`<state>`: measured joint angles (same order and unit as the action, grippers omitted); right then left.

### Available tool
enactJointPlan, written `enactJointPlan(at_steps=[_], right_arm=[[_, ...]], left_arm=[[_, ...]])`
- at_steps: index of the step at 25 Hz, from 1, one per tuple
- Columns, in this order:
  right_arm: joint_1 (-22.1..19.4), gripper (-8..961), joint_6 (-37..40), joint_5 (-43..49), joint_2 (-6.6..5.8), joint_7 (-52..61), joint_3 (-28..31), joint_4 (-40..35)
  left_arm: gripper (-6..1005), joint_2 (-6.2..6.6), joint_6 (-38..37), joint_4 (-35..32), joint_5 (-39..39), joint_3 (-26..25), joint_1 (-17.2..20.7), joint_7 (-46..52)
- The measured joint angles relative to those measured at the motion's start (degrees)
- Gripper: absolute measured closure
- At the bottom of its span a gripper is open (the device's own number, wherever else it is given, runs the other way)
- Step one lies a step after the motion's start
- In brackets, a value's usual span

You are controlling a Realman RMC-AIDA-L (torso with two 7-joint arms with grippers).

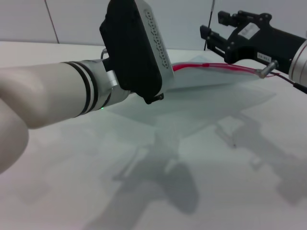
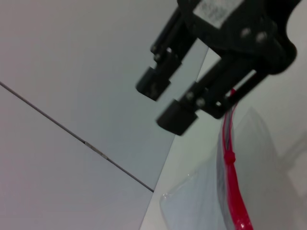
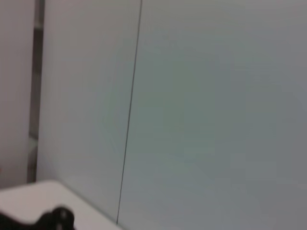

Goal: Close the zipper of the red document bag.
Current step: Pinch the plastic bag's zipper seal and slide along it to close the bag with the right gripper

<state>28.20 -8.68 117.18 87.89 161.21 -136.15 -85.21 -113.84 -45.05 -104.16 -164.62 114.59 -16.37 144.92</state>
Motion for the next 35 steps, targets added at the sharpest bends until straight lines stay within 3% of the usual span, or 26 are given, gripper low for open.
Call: enactJointPlan(at_steps=[9, 13, 15, 18, 20, 23, 24, 25, 26, 29, 35], right_arm=[[-2.15, 471, 11.56, 3.99, 0.09, -2.19, 4.36, -3.71], [-4.68, 471, 17.73, 4.25, 1.62, -7.14, 8.47, -6.98], [-6.19, 471, 22.47, 4.34, 3.98, -11.59, 11.64, -8.17], [-8.54, 471, 30.23, 4.30, 9.64, -20.97, 17.84, -8.41], [-10.29, 471, 35.94, 4.16, 14.79, -28.35, 23.43, -8.18], [-12.57, 471, 47.05, 4.07, 24.55, -40.29, 34.38, -7.87], [-12.93, 471, 50.43, 3.85, 26.91, -44.03, 37.47, -7.71], [-13.12, 471, 53.00, 3.24, 28.45, -46.96, 39.79, -7.59], [-13.07, 471, 54.33, 1.82, 28.73, -48.41, 40.81, -7.28], [-12.31, 471, 56.20, -2.88, 27.84, -49.89, 41.50, -5.96], [-12.03, 471, 57.03, -2.70, 27.94, -51.37, 41.10, -5.83]], left_arm=[[943, 0.16, 0.30, -1.45, 0.01, -0.23, 1.31, -0.66], [943, 0.25, 0.32, -1.49, 0.01, -0.48, 1.36, -0.76], [943, 0.27, 0.32, -1.49, 0.01, -0.50, 1.39, -0.92], [943, 0.29, 0.20, -1.36, 0.00, -0.54, 1.40, -1.53], [943, 0.29, 0.19, -1.33, 0.00, -0.53, 1.32, -1.61], [943, 0.29, 0.17, -1.18, 0.00, -0.35, 1.04, -1.63], [943, 0.26, 0.15, -1.10, 0.00, -0.33, 0.95, -1.63], [942, 0.17, 0.13, -1.04, 0.00, -0.32, 0.85, -1.64], [942, 0.06, 0.12, -1.01, 0.00, -0.29, 0.74, -1.64], [942, 0.06, 0.09, -1.10, 0.00, -0.22, 0.63, -1.66], [942, 0.29, -0.49, -1.80, 0.00, -0.22, 0.62, -2.29]])
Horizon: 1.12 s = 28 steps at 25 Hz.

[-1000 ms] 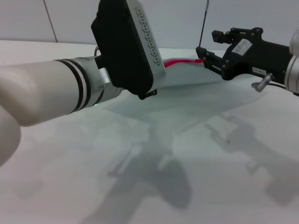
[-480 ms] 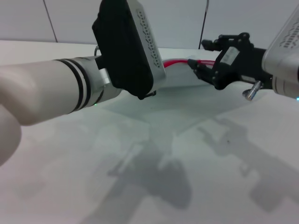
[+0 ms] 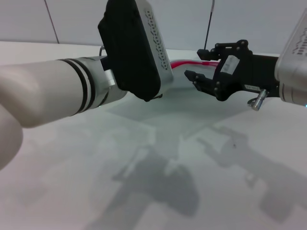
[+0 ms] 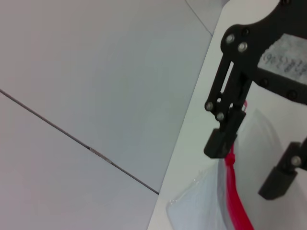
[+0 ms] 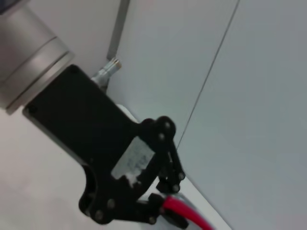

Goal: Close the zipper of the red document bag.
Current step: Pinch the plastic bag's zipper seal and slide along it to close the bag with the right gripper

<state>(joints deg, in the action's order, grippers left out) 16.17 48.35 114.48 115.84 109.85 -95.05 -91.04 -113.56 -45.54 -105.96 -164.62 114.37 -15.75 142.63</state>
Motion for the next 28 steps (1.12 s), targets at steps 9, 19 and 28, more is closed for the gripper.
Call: enactJointPlan(at_steps=[9, 19, 28], right_arm=[[0.98, 471, -3.30, 4.88, 0.12, -0.06, -2.60, -0.25], [1.93, 472, -7.04, 5.82, 0.09, -0.05, -2.93, 2.17], [2.54, 573, -8.39, 5.72, 0.09, 0.13, -2.90, 4.33]], left_arm=[[942, 0.09, -0.58, -1.31, 0.00, 0.16, -0.44, -0.08], [943, 0.10, -0.78, -1.55, 0.00, 0.23, -0.60, -0.08], [944, 0.10, -0.78, -2.01, 0.00, 0.16, -0.42, -0.80]])
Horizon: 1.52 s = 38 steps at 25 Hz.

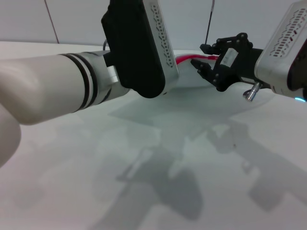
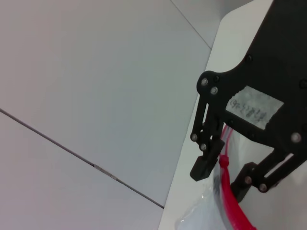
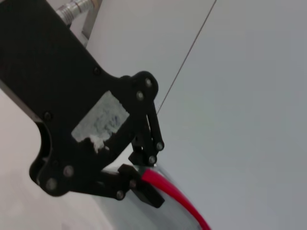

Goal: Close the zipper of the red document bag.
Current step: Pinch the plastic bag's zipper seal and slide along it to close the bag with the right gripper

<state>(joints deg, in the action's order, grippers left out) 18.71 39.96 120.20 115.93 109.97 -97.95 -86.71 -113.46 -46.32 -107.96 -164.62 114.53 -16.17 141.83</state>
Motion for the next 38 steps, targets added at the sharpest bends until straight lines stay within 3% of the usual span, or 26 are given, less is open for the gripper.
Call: enactJointPlan(at_steps=[7, 26, 38], right_arm=[[0.23, 682, -0.23, 0.00, 0.00, 0.17, 0.47, 0.73], [0.28, 852, -0.77, -0.43, 0.00, 0.49, 0.57, 1.29], [0.17, 864, -2.07, -0.24, 0.00, 0.66, 3.52, 3.51]], left_arm=[[942, 0.00, 0.00, -0.14, 0.00, -0.03, 0.10, -0.35], [938, -0.01, 0.01, 0.69, 0.00, -0.41, 0.11, -0.50], [936, -0.05, 0.42, -1.24, 0.00, -0.27, 1.35, -0.66]])
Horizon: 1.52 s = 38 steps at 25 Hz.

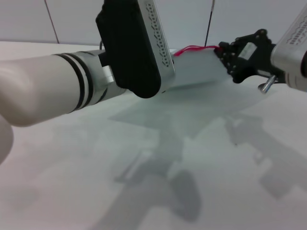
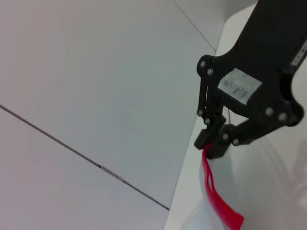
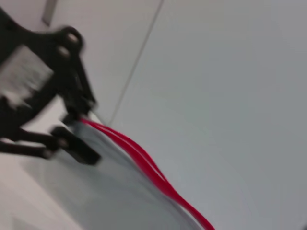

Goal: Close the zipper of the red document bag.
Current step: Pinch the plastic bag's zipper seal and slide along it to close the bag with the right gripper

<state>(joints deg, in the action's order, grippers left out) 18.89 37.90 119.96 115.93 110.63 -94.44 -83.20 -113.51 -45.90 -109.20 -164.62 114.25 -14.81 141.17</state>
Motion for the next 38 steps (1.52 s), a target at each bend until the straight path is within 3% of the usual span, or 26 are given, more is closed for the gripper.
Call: enactJointPlan(at_steps=[10, 20, 38], right_arm=[[2.42, 852, -2.73, 1.92, -0.02, -0.25, 6.44, 7.66], [4.41, 825, -8.30, 4.80, -0.14, -0.63, 11.15, 15.72], [4.48, 774, -8.49, 4.93, 0.01, -0.73, 12.20, 15.12]], left_arm=[[934, 0.30, 0.05, -6.31, 0.00, -1.33, 3.49, -1.56], [932, 0.27, 0.09, -7.06, -0.06, -1.77, 5.55, -2.41], [928, -0.39, 0.05, -6.60, -0.09, -4.58, 5.74, -3.18]])
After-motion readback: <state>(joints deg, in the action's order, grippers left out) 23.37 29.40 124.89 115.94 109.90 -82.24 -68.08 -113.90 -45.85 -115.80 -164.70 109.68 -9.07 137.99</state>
